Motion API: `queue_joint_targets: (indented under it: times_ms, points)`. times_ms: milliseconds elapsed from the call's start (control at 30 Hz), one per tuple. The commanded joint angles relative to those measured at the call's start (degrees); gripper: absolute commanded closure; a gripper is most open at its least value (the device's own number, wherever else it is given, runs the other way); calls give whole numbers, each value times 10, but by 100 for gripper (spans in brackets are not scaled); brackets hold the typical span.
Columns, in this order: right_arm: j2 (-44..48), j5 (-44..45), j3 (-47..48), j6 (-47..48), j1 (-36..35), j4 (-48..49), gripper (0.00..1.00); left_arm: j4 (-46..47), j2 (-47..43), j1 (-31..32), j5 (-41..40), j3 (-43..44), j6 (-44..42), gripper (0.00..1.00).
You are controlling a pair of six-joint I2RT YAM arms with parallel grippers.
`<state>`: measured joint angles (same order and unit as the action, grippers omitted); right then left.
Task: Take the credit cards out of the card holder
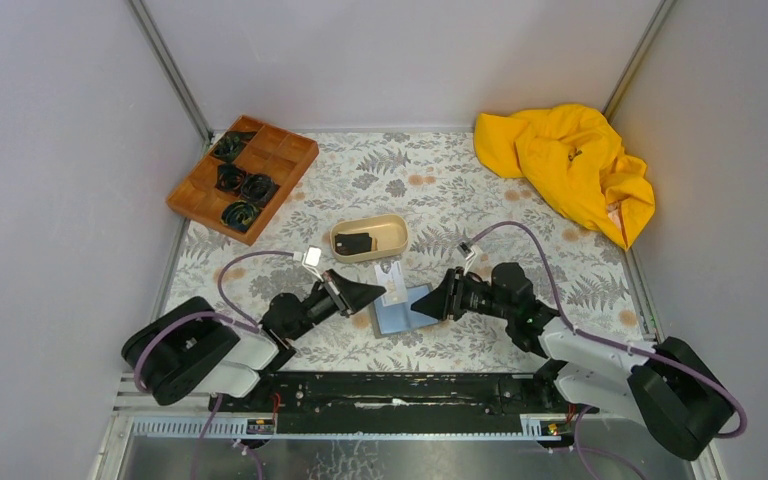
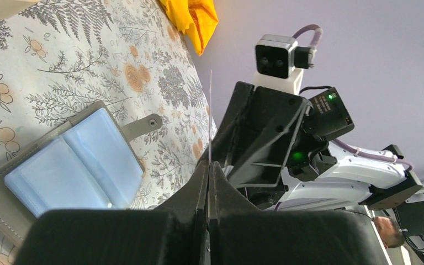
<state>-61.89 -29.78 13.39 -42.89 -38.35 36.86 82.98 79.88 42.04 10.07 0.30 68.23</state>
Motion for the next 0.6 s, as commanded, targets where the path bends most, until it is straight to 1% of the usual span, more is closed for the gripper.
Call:
queue_joint_targets:
  times_ms: [0, 100, 167, 233, 400, 567]
  points:
    - [55, -18, 2, -25, -12, 49, 55, -66, -56, 3, -4, -47, -16, 100]
    - [75, -18, 6, -25, -14, 40, 53, -118, -109, 6, -6, -37, -23, 100]
    - [69, -17, 10, -20, -16, 36, 52, -160, -136, 10, -8, -29, -28, 100]
    - [55, -17, 13, -20, -18, 47, 52, -183, -158, 16, -11, -22, -31, 100]
    - [16, -28, 21, -36, -27, 99, 54, -205, -182, 25, -11, -16, -32, 100]
    - [-2, -31, 38, -37, -37, 106, 54, -200, -181, 28, -8, -20, -29, 100]
